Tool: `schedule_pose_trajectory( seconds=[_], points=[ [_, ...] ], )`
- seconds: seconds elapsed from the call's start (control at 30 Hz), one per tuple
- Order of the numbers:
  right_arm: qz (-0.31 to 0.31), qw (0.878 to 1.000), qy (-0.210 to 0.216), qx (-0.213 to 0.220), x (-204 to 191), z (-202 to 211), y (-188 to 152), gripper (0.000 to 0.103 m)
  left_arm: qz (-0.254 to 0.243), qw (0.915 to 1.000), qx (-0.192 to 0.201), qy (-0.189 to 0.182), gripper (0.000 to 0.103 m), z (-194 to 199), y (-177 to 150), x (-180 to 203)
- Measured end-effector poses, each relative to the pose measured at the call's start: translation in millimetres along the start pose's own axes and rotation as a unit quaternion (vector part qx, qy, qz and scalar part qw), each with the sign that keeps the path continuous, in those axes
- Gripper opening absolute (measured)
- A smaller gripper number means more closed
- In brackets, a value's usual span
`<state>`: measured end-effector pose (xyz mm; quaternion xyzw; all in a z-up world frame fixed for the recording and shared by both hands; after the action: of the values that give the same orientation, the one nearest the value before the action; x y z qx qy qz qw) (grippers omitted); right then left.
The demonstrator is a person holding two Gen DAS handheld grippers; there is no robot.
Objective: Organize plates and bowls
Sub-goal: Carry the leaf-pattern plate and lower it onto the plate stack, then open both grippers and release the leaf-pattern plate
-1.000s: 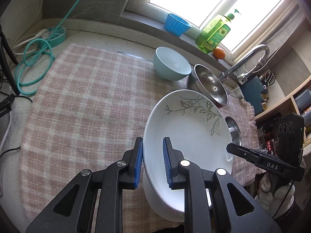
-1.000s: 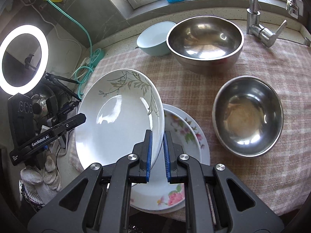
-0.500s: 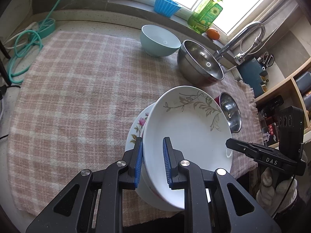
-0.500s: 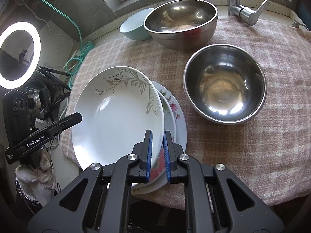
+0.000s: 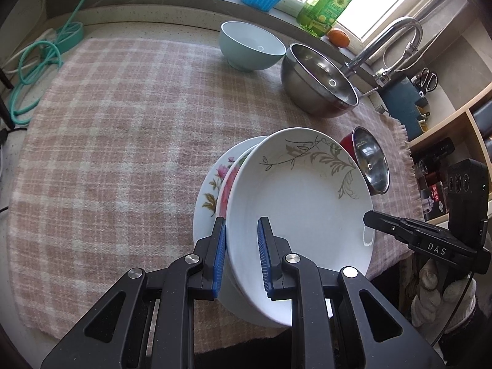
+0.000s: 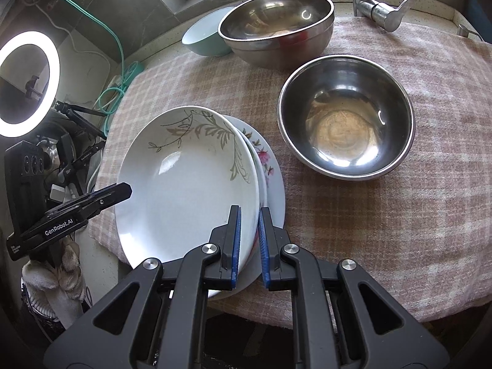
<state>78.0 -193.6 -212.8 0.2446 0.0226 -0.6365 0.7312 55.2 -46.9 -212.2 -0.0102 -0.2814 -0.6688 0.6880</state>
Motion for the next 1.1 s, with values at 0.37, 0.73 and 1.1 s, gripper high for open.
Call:
schedule_pose_trajectory(
  seconds=[0.37,0.73,1.1],
  points=[
    [0.018,1.0,-0.017,-0.006,-3.5,-6.1,-2.5,0.012,-0.002,0.9999,0.002,0.012,0.018,-1.3,-0.9,-3.0],
    [0.028,0.999,-0.021,-0.002,-4.8,-4.6,-1.3,0.013,-0.014,0.9997,0.0,0.019,0.018,-2.5,-0.6,-1.0],
    [0.023,1.0,-0.018,0.003,-5.5,-3.5,-0.9,0.013,-0.018,0.9996,0.0,0.022,0.018,-2.8,-0.6,-1.1]
  ],
)
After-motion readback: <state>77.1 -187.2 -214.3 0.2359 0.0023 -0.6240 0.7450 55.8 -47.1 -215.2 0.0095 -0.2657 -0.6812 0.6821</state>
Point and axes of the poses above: each gripper's, at about its wrist camera, not at the fingertips, and z roughly against the way its jaws point, x to its right, y to its top, the point moved 9 cm from there along -z, roughly the way its jaws point, and after that the axes turned 1 degree about -y, right-handed, at the moved point
